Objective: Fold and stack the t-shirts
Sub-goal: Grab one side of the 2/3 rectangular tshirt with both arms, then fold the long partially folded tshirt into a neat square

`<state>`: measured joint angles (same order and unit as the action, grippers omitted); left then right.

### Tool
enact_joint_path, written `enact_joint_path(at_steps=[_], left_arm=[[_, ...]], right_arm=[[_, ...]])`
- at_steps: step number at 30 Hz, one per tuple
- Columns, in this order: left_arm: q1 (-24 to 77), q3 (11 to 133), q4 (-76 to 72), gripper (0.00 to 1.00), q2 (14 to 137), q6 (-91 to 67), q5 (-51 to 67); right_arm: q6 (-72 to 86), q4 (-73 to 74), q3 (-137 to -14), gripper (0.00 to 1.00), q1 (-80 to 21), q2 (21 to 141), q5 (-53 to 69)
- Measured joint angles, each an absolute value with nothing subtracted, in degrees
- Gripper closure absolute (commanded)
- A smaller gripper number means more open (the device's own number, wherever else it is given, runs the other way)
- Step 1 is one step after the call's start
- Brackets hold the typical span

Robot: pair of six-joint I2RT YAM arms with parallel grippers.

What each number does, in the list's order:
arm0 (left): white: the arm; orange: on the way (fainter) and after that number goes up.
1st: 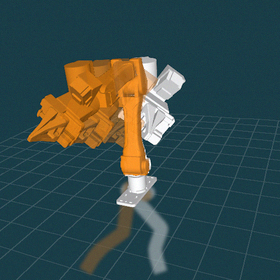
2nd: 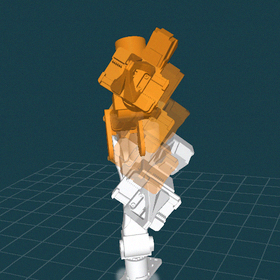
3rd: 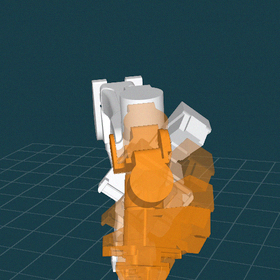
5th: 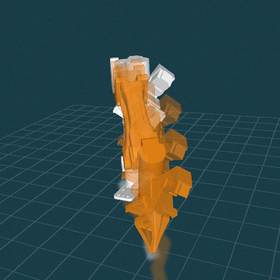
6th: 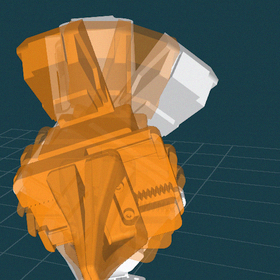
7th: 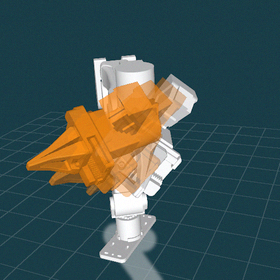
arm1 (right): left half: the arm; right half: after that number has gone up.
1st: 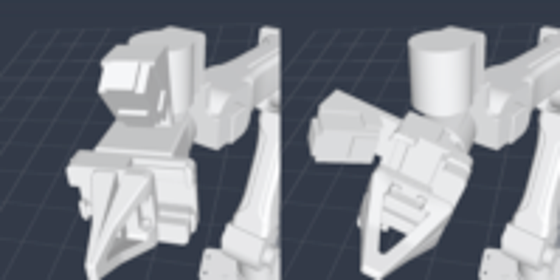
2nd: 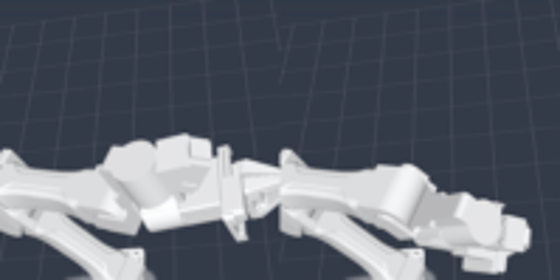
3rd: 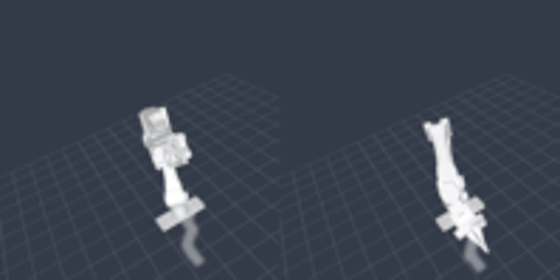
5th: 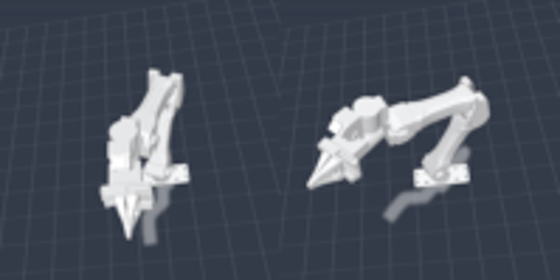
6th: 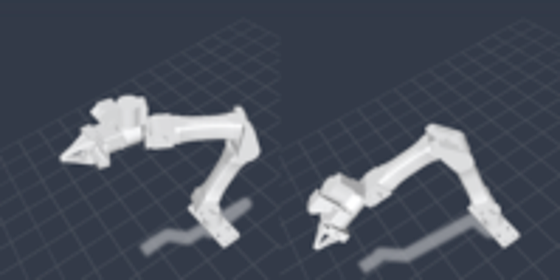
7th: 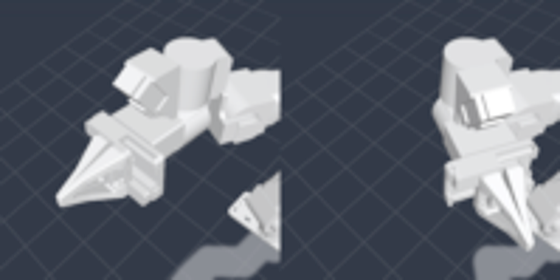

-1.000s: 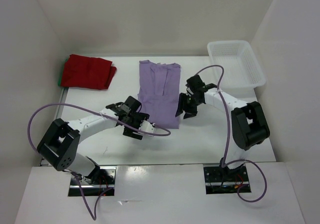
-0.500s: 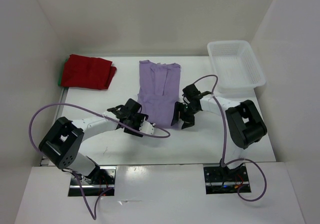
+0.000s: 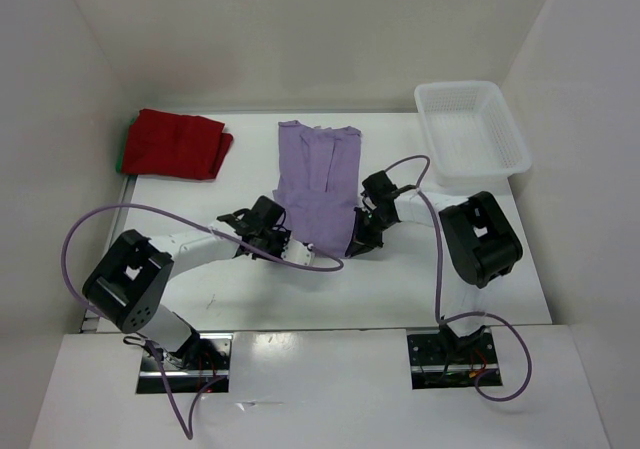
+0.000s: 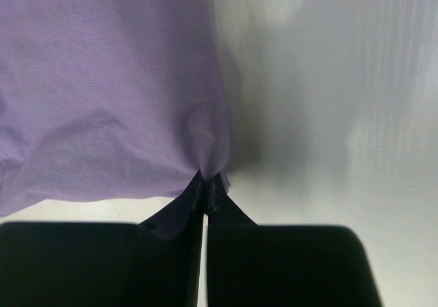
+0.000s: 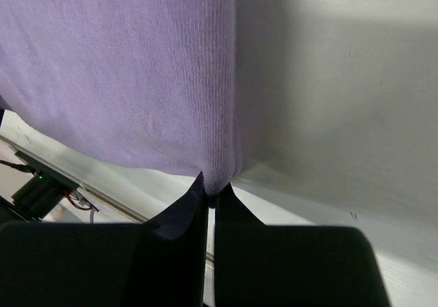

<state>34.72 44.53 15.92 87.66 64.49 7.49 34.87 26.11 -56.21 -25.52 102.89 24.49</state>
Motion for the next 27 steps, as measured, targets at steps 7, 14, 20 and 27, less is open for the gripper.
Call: enact_joint_path(at_steps=[7, 14, 20, 27], left_arm=[[35.0, 46.3, 21.4, 1.00, 86.5, 61.5, 9.9], [38.2, 49.6, 35.5, 1.00, 80.1, 57.8, 12.5], [39.9, 60.0, 51.5, 1.00, 74.7, 55.1, 17.5], [39.8, 73.5, 63.4, 1.00, 72.8, 50.1, 26.9]], right_arm=[[34.4, 28.4, -54.6, 1.00, -25.5, 99.0, 24.1], [35.5, 36.1, -51.1, 1.00, -32.2, 86.2, 23.9], [40.7, 44.2, -49.8, 1.00, -42.6, 75.5, 25.0], [51.0, 51.2, -49.5, 1.00, -44.5, 56.3, 29.9]])
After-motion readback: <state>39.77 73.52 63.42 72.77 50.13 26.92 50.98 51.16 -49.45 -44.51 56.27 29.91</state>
